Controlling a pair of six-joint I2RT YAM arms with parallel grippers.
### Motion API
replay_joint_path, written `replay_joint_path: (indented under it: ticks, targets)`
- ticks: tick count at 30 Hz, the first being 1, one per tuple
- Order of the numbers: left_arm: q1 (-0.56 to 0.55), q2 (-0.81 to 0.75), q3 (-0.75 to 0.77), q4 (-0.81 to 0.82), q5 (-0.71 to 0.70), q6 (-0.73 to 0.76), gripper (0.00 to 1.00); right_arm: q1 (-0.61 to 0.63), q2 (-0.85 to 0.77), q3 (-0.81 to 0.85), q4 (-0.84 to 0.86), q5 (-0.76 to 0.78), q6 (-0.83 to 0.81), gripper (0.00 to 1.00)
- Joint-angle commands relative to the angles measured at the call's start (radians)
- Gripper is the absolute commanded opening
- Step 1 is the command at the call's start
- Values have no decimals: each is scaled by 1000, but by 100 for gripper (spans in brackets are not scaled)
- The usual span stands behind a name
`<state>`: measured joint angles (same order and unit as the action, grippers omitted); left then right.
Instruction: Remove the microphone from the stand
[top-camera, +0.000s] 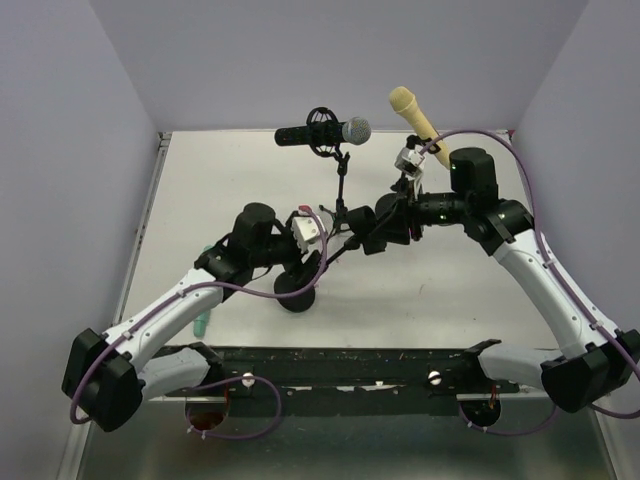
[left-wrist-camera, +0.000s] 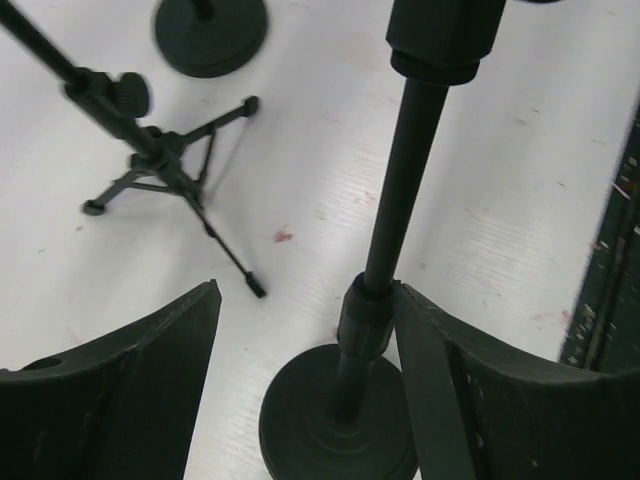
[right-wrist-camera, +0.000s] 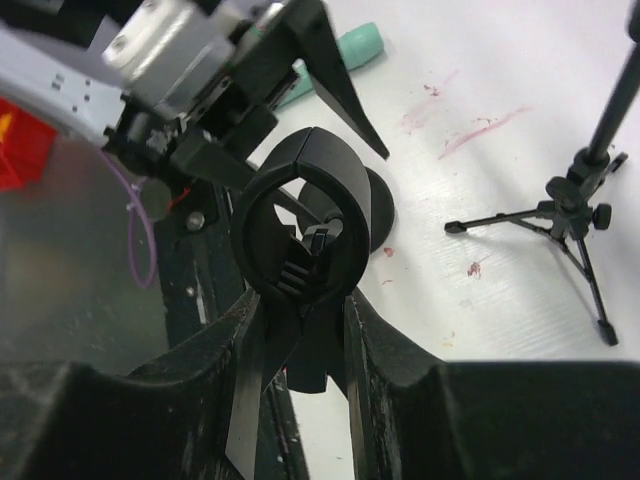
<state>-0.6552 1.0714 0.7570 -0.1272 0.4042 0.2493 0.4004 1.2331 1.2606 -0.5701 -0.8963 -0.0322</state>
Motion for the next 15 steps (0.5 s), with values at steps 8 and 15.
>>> replay_joint_path:
  ticks: [8, 15]
  targets:
    - [52, 214, 59, -150, 498, 180, 57, 12, -38, -24, -59, -76, -295, 1]
    - [39, 151, 48, -34, 340, 3, 0, 14, -57, -50, 76, 87, -27, 1]
